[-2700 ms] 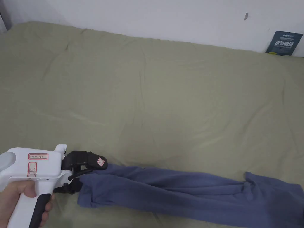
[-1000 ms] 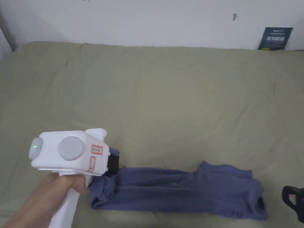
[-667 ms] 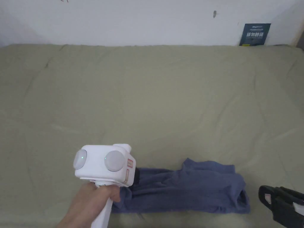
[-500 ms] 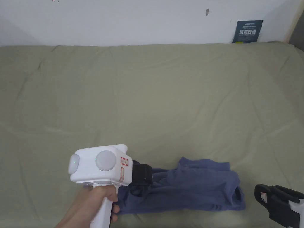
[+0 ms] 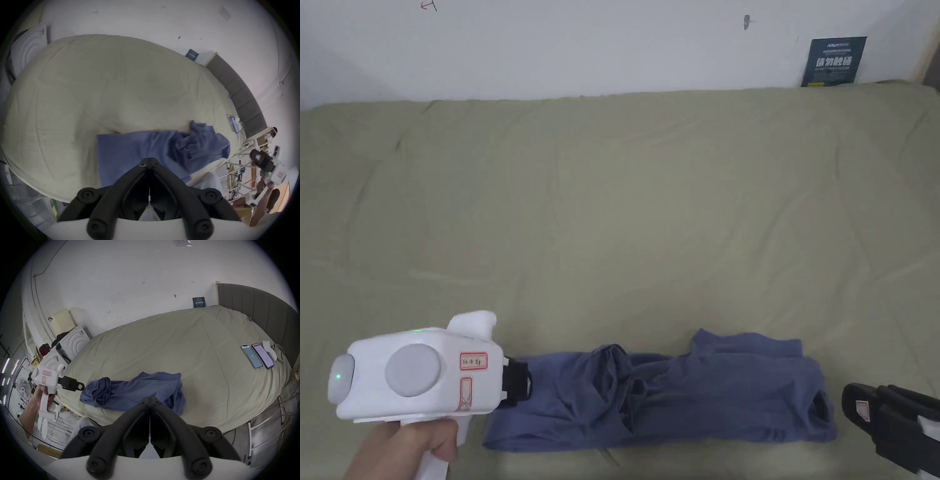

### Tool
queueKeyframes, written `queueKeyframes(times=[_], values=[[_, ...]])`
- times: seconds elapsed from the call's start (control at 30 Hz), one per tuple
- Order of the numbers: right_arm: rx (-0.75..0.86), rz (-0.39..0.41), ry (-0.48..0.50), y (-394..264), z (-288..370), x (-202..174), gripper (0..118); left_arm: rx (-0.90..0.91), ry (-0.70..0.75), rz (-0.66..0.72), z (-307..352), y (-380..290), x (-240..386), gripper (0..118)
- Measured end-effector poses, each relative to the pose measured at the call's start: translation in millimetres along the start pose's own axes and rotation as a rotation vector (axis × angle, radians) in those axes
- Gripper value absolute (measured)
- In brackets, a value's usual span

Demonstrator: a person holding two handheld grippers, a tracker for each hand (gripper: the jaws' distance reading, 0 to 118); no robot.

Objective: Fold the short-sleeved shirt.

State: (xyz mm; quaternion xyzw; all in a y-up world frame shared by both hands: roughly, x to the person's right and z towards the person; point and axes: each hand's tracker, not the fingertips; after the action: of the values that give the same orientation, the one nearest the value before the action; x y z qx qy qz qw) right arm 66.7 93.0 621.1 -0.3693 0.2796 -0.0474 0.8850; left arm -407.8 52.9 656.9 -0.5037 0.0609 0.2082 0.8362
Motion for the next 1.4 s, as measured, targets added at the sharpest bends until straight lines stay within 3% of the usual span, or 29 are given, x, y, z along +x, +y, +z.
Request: queueKeyframes(times=[0.13, 0.27, 0.5, 0.63, 0.8, 1.03, 1.17, 1.2, 1.23, 1.27, 1.3, 1.4], values=[[-0.005, -0.010, 0.010, -1.3, 0.2, -0.8, 2, -0.014, 0.064, -0.048, -37.8, -0.6, 14.2, 0], [-0.009, -0.008, -0.001, -2.3, 2.8, 2.4, 2, -0.108, -0.239, 0.025, -80.3, -4.1, 44.3, 0], [-0.015, -0.036, -0.041, -2.7, 7.4, 16.7, 2, -0.058, -0.209, -0.081, -101.1, -7.5, 92.5, 0], [-0.014, -0.046, -0.054, -1.3, 6.9, 18.0, 2, -0.086, -0.252, -0.005, -92.8, 0.1, 72.6, 0], [-0.011, -0.037, -0.037, 5.8, 2.8, 8.4, 2, 0.027, -0.347, 0.064, -30.7, 8.9, 20.1, 0], [-0.023, 0.010, -0.006, 15.1, -12.9, -15.1, 2, 0.102, -0.169, 0.223, 13.6, 3.7, -89.8, 0], [-0.047, 0.025, 0.004, 14.8, -22.0, -26.5, 2, 0.062, -0.272, 0.286, -0.8, -8.2, -109.3, 0], [-0.051, 0.032, 0.006, 13.6, -23.9, -27.8, 2, 0.044, -0.331, 0.290, -7.1, -9.9, -111.2, 5], [-0.056, 0.037, 0.006, 13.4, -24.7, -30.1, 2, 0.014, -0.360, 0.306, -14.0, -10.7, -111.1, 43], [-0.061, 0.042, 0.005, 13.4, -25.0, -32.0, 2, -0.005, -0.401, 0.323, -22.2, -11.8, -112.7, 89], [-0.063, 0.046, 0.005, 13.1, -25.1, -32.8, 2, -0.032, -0.470, 0.345, -33.1, -12.6, -113.1, 117], [-0.071, 0.057, -0.004, 13.2, -24.2, -34.0, 2, -0.048, -0.576, 0.401, -56.7, -14.0, -116.1, 118]])
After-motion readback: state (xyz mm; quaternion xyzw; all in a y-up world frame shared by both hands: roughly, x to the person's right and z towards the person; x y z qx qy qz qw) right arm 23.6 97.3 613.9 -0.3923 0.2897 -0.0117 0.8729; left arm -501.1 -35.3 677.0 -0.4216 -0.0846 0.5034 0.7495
